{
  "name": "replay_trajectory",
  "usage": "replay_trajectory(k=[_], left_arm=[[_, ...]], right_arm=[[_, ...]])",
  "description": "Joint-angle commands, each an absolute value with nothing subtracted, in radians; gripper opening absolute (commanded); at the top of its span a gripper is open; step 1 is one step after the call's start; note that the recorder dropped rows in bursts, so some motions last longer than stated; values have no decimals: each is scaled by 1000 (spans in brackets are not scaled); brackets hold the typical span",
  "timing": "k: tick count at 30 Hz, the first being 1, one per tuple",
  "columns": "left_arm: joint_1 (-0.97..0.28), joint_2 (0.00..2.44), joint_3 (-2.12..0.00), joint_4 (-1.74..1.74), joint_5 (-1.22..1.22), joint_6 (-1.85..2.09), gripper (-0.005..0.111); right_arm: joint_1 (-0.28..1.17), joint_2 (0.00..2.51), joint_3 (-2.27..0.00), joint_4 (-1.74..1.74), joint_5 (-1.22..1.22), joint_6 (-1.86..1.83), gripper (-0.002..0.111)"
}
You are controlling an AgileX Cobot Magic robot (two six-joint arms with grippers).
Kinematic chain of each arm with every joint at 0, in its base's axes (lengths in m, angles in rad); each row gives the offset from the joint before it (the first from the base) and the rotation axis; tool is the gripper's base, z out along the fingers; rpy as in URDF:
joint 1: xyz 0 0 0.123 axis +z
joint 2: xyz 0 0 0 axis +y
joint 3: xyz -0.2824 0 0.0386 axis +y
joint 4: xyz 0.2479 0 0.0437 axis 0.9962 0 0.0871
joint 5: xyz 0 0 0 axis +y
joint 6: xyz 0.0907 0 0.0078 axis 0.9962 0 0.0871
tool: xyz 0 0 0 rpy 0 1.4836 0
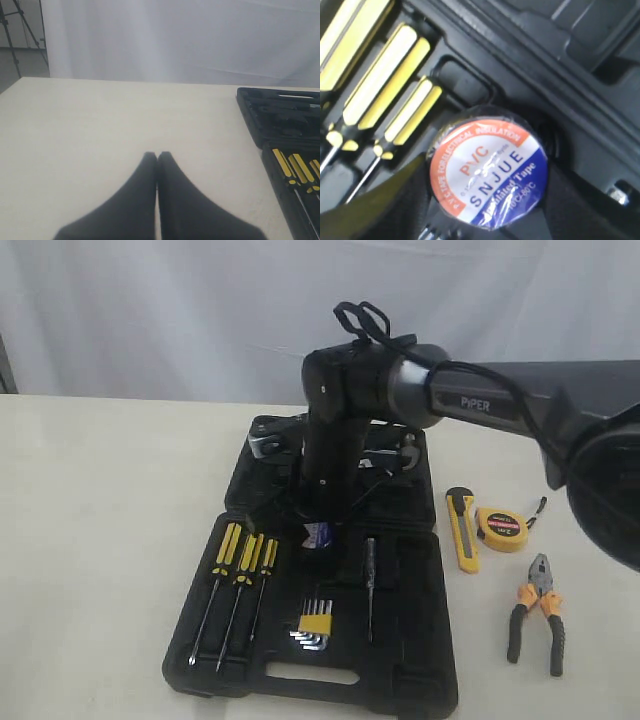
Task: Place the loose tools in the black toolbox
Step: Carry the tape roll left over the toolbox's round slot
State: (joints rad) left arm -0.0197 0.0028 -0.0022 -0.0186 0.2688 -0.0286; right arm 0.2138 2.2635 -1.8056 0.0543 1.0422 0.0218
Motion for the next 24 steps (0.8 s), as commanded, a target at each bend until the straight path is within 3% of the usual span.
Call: replay_trajectory(k=[1,16,18,24], left_arm=[[-22,0,0,-21,270,-30,0],[-22,0,0,-21,270,-30,0],[-22,0,0,-21,270,-30,0],[-22,0,0,-21,270,-30,0]], right_arm=[[215,2271,-1814,21,1018,15,20],[215,2287,-1814,18,1028,18,20],[215,2287,-1814,21,1030,18,26],[215,2287,-1814,21,1036,21,60]])
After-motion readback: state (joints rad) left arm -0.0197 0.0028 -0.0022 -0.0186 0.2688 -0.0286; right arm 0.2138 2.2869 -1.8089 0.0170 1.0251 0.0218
